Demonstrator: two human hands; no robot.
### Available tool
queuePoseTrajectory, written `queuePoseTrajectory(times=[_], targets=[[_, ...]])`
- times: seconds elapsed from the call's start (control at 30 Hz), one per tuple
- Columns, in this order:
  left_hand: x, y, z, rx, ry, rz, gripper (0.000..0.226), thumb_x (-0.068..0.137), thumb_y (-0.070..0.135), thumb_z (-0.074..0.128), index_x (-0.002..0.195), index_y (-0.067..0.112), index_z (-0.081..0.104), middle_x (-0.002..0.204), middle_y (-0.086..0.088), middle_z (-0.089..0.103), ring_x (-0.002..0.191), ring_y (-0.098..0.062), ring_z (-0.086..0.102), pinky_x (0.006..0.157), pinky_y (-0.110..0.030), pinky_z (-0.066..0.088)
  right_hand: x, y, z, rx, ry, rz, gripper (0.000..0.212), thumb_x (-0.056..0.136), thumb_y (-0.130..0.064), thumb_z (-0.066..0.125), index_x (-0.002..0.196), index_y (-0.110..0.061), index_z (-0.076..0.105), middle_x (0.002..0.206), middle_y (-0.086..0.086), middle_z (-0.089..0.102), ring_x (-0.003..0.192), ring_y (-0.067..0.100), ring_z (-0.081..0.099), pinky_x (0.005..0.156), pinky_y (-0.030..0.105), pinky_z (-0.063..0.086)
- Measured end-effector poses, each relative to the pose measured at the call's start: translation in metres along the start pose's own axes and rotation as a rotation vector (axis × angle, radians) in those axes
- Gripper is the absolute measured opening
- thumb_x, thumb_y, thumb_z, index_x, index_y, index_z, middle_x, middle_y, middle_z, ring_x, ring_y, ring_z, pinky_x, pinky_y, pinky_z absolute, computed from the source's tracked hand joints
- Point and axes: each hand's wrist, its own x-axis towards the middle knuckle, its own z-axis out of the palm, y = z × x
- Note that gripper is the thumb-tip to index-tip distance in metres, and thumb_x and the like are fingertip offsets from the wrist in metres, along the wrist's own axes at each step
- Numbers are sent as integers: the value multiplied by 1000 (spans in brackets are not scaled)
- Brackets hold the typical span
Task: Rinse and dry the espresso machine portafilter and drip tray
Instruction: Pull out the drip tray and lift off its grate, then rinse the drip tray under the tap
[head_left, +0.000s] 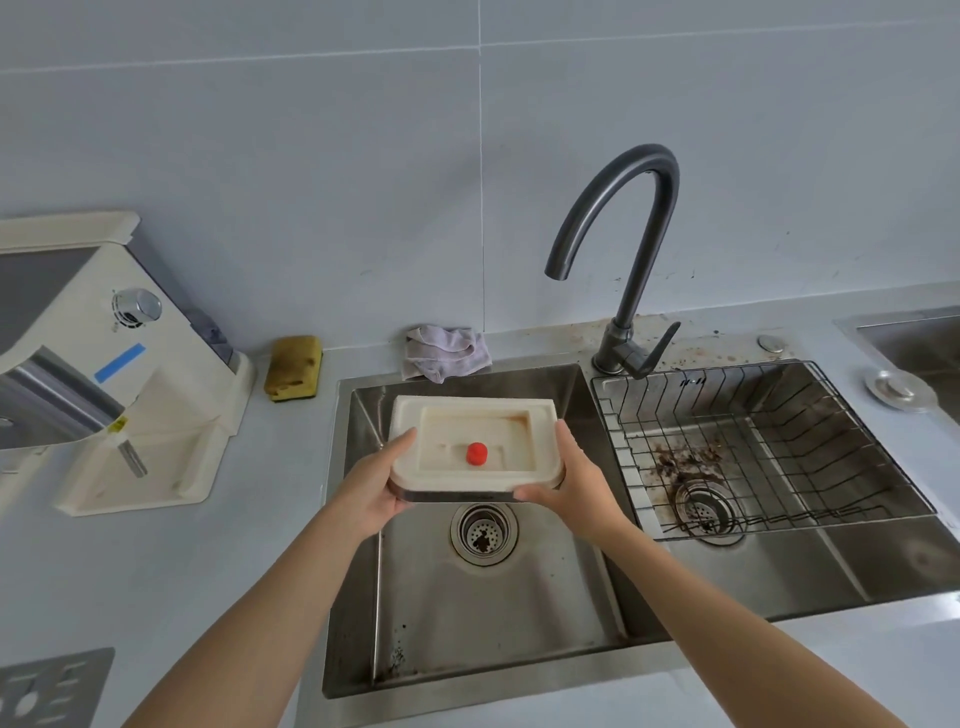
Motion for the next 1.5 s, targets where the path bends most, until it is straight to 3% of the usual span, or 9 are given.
queuePoseTrajectory(times=[0.2,0.37,0.53,0.63,0.97,1.1,1.23,1.43,1.5], targets=[[0,-5,-7,-95,-83,-5,8,89,8,53,95,11,57,90,-8,66,87,-21,61,60,-29,58,-6,-8,-1,-33,25,-53,77,66,-23,81,127,-24,35,110,-9,52,100,8,50,72,12,39],[6,-8,-9,-131,-110,11,9,89,6,51,95,11,57,94,-8,63,88,-20,59,80,-34,49,-6,-12,1,-35,17,-10,80,64,-23,82,126,-33,33,118,-9,51,109,14,52,87,30,49],[18,-10,-4,-183,-139,26,20,89,8,52,109,9,54,103,-9,63,94,-21,60,76,-33,51,-2,-19,-16,-20,13,154,92,80,-26,71,148,-8,11,143,-1,38,132,16,38,104,27,34],[24,-12,5,-235,-128,39,20,90,8,51,109,8,54,103,-9,63,93,-21,60,74,-32,52,7,-17,-43,153,98,238,82,89,-32,57,150,-13,6,156,6,19,143,18,22,113,32,23],[38,-18,62,-248,-64,106,13,92,8,47,98,12,58,84,-3,73,90,-18,60,70,-32,57,88,4,-157,336,284,569,57,96,-39,41,144,-10,28,147,14,34,131,31,39,106,41,35],[40,-21,81,-246,-47,129,15,92,10,47,103,12,58,97,-5,67,89,-18,63,73,-33,55,118,4,-181,767,220,641,67,95,-36,48,146,-7,18,151,21,23,133,36,37,103,39,38],[37,-23,89,-266,-29,148,16,93,10,45,94,13,60,73,2,75,66,-10,71,59,-23,58,148,11,-187,1092,102,783,71,92,-40,51,141,-2,18,122,22,51,108,33,60,90,42,51],[29,-23,88,-273,-76,196,28,69,20,69,95,12,62,75,0,75,67,-12,72,54,-24,57,173,23,-185,1007,130,841,38,98,-27,30,121,2,28,117,14,56,98,27,66,82,46,54],[27,-24,87,-267,-64,203,13,83,13,57,95,13,61,72,1,75,65,-11,71,52,-23,57,176,29,-183,976,181,812,28,96,-13,25,121,-1,26,121,20,52,97,33,65,82,51,54]])
